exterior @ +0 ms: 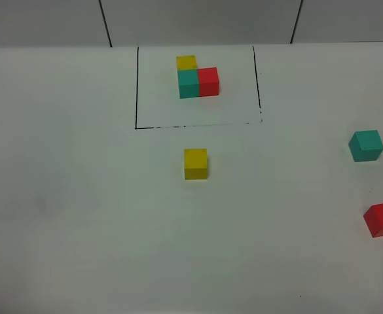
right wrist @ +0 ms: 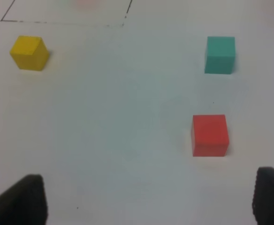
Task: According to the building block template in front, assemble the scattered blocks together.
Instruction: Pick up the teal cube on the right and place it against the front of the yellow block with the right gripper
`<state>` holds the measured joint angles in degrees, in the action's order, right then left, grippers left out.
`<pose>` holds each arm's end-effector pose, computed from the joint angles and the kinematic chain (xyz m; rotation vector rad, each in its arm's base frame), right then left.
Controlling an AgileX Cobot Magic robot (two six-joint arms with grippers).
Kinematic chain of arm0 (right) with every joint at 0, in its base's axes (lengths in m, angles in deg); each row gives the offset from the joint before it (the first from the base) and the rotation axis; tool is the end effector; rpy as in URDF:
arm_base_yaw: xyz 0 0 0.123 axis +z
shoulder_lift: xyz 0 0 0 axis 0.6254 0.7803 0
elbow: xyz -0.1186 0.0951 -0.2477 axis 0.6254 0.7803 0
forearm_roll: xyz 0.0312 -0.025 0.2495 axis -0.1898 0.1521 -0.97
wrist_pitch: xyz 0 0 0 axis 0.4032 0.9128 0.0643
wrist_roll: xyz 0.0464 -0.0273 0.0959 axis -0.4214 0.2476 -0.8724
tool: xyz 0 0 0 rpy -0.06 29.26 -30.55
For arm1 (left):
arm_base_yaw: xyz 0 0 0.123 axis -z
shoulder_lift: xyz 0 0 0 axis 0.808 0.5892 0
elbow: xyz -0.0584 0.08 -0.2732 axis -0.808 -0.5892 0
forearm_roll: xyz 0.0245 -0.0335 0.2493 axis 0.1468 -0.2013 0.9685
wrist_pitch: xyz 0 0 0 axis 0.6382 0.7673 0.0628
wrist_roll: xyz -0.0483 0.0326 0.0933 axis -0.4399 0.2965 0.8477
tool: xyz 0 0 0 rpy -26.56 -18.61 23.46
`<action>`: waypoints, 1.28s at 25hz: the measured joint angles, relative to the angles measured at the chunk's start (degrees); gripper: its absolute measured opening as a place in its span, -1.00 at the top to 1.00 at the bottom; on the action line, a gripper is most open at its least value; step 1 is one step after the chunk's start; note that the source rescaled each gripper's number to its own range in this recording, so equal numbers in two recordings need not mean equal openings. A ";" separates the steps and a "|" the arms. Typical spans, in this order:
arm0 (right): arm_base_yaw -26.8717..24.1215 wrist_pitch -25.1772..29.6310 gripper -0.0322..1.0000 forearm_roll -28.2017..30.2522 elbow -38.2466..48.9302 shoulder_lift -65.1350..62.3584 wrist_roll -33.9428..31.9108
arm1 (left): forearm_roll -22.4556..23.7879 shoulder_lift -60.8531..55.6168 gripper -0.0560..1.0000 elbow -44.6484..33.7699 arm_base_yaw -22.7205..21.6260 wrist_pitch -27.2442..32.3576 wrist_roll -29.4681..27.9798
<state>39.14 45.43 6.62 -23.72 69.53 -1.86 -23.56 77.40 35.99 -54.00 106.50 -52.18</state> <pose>0.0153 0.0146 0.2687 -0.1157 2.0971 0.1277 0.0056 -0.0149 0.2714 0.1409 2.0201 -0.1017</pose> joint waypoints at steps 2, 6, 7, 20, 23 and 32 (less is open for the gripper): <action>0.00 0.00 -0.98 0.00 0.00 0.00 -0.06 | 0.00 0.00 -0.81 0.00 0.00 0.00 0.00; 0.00 0.00 -0.98 0.00 0.00 0.00 -0.06 | 0.00 0.00 -0.81 0.00 0.00 0.00 0.00; 0.00 0.00 -0.98 -0.02 0.00 0.00 -0.06 | 0.00 0.00 -0.81 0.00 0.00 0.00 0.00; 0.00 0.00 -0.98 -0.02 0.00 0.00 -0.01 | 0.00 0.00 -0.82 0.00 0.00 0.00 -0.05; 0.00 0.00 -0.98 -0.02 0.00 0.00 -0.01 | 0.00 0.00 -0.82 0.00 0.00 0.00 -0.05; 0.00 0.05 -0.99 0.32 -0.56 2.31 0.03 | 0.00 0.00 -0.82 0.00 0.00 0.00 0.01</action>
<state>39.14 45.48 6.95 -24.28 71.84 -1.83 -23.56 77.40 35.99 -54.00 106.50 -52.17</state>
